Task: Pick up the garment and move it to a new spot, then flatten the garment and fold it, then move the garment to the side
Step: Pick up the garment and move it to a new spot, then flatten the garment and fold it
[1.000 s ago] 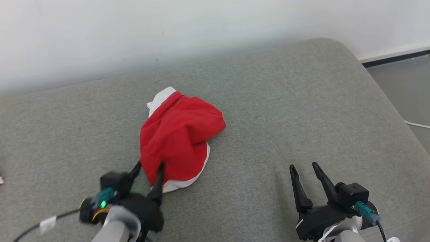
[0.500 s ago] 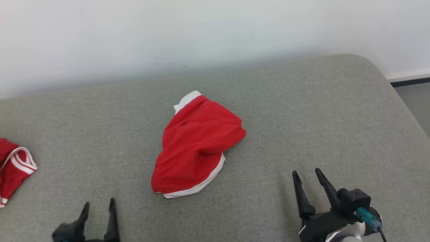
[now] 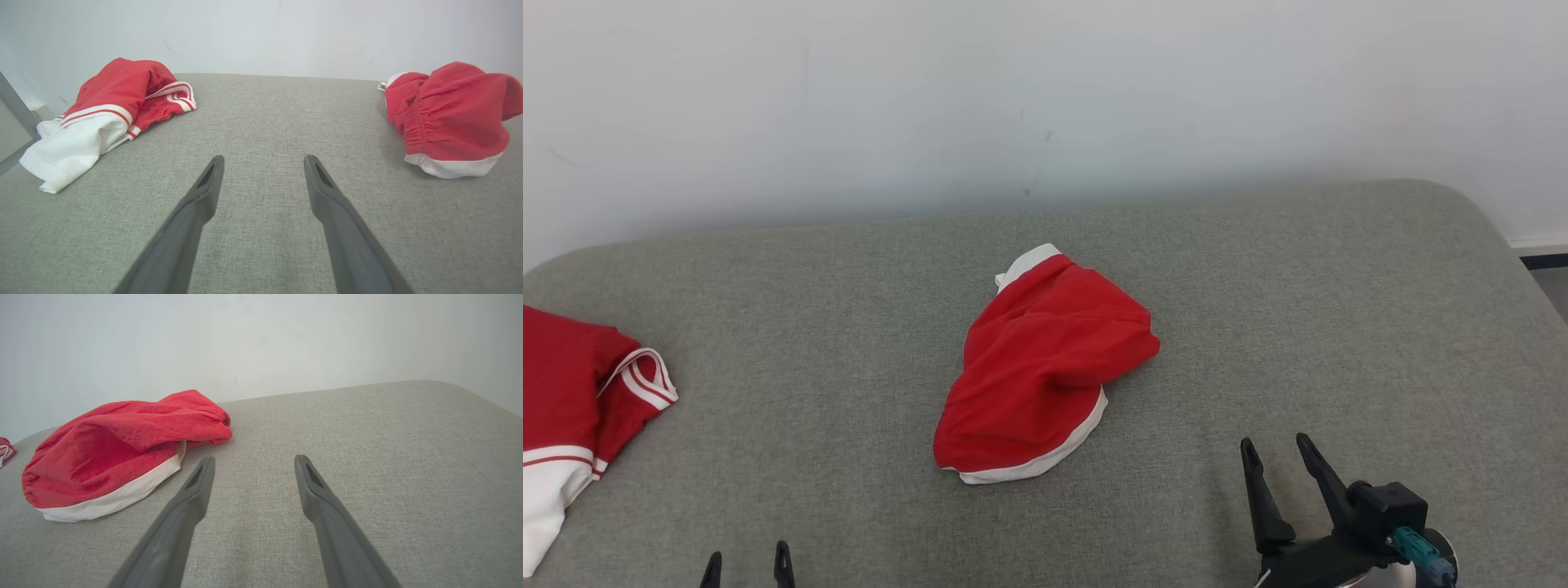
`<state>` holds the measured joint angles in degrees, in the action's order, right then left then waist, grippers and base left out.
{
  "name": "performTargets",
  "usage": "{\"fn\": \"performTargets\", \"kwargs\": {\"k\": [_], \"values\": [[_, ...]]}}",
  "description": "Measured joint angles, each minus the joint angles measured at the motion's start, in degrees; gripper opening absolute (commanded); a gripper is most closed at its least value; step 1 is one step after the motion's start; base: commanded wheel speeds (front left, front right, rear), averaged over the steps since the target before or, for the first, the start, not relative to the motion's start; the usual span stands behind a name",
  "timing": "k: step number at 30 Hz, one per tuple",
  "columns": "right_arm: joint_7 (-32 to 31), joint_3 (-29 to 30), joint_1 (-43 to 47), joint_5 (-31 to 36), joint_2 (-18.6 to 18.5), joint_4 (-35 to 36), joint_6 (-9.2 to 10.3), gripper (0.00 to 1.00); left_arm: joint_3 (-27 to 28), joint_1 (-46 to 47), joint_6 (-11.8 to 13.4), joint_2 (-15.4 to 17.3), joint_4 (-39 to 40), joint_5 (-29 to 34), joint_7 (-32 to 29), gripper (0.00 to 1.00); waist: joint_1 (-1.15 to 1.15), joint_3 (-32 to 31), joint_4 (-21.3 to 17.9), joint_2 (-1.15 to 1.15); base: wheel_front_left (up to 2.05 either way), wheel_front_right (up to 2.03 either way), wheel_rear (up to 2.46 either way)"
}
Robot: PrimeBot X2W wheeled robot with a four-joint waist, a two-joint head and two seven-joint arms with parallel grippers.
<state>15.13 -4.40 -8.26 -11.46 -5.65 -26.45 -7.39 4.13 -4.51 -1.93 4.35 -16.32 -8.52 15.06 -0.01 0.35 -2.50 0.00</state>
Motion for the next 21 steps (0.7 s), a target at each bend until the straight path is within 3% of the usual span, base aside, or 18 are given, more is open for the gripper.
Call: {"fn": "performTargets", "kwargs": {"k": [14,21], "values": [[0.0,-1.44,0.1,-0.02,-0.29,-0.49,0.0,1.0,-0.43,1.04,-2.67,-1.24,-0.59,1.8,-0.01,1.0,0.0,0.46,-0.32,0.01,0.0,0.0,0.0],[0.0,-2.4,-2.0,-0.15,-0.86,-0.08,0.0,1.0,-7.64,7.04,-4.56,-1.44,-2.77,0.77,0.0,1.0,0.01,3.34,-1.51,0.01,0.0,0.0,0.0]]}}
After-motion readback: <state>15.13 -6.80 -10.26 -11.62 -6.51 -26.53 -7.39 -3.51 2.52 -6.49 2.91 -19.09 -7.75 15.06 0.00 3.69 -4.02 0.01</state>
